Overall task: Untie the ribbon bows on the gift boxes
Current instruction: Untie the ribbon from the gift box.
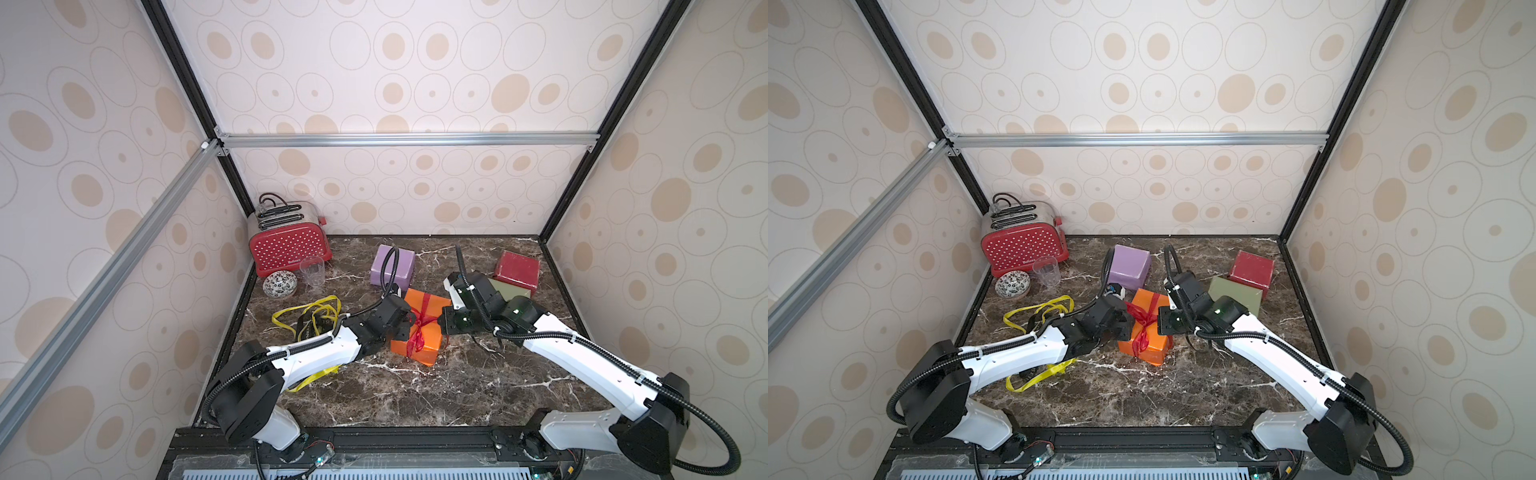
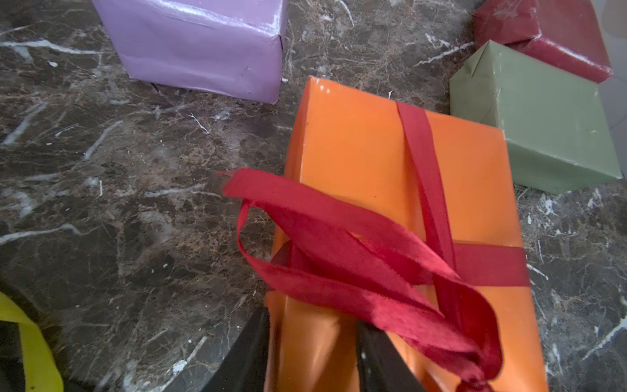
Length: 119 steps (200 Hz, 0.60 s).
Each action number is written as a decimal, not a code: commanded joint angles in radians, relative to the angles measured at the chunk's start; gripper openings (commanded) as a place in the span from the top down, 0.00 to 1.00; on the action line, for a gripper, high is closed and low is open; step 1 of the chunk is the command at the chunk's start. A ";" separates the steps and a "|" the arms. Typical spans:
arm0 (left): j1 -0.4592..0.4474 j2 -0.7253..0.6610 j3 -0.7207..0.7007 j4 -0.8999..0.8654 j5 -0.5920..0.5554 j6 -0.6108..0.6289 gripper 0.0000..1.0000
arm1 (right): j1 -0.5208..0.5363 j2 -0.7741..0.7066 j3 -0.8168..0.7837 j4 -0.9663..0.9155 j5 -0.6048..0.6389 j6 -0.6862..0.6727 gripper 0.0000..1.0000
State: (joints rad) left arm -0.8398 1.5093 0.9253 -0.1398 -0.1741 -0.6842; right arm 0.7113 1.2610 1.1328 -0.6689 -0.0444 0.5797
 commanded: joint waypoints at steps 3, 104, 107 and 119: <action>0.004 0.065 -0.012 -0.142 -0.050 0.029 0.59 | -0.006 -0.034 0.009 -0.020 0.037 0.010 1.00; 0.004 0.092 0.001 -0.153 -0.072 0.040 0.60 | -0.029 -0.208 0.064 -0.066 0.190 0.003 1.00; 0.004 0.093 0.001 -0.154 -0.073 0.039 0.60 | -0.029 -0.214 0.068 -0.067 0.193 0.004 1.00; 0.004 0.092 0.001 -0.153 -0.070 0.040 0.60 | -0.029 -0.232 0.077 -0.079 0.218 0.003 1.00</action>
State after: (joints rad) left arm -0.8429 1.5433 0.9543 -0.1352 -0.2058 -0.6704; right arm 0.6872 1.0668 1.1751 -0.7197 0.1066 0.5793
